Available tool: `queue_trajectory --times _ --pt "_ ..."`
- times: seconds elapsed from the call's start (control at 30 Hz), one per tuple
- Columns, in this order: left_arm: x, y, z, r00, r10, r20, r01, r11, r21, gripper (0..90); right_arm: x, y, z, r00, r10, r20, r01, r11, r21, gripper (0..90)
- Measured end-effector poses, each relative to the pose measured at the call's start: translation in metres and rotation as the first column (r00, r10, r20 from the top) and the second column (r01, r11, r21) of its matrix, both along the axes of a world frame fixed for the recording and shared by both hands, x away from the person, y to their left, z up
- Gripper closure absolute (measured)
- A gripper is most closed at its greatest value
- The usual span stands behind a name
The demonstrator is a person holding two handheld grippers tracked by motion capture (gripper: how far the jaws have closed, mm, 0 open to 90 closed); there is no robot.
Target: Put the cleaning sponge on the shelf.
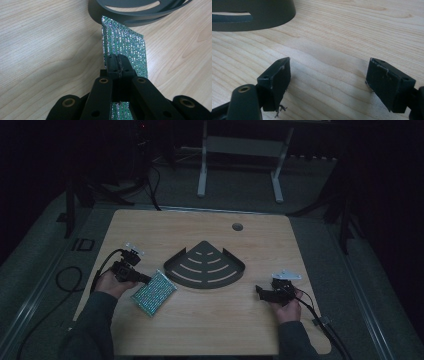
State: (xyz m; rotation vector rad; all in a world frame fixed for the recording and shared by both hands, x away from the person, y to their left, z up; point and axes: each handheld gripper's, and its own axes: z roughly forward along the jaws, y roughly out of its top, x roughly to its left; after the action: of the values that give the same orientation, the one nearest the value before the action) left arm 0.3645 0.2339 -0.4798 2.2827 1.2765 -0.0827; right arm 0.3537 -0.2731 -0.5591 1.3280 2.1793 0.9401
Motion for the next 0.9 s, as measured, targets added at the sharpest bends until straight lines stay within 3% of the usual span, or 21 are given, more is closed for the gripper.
queue_trajectory --times 0.9 --pt "0.004 0.006 0.028 0.9990 0.001 0.045 0.000 0.9996 -0.027 90.0 0.000 0.000 0.000 1.0000 0.000 0.000 0.000 1.0000 0.000 19.3"
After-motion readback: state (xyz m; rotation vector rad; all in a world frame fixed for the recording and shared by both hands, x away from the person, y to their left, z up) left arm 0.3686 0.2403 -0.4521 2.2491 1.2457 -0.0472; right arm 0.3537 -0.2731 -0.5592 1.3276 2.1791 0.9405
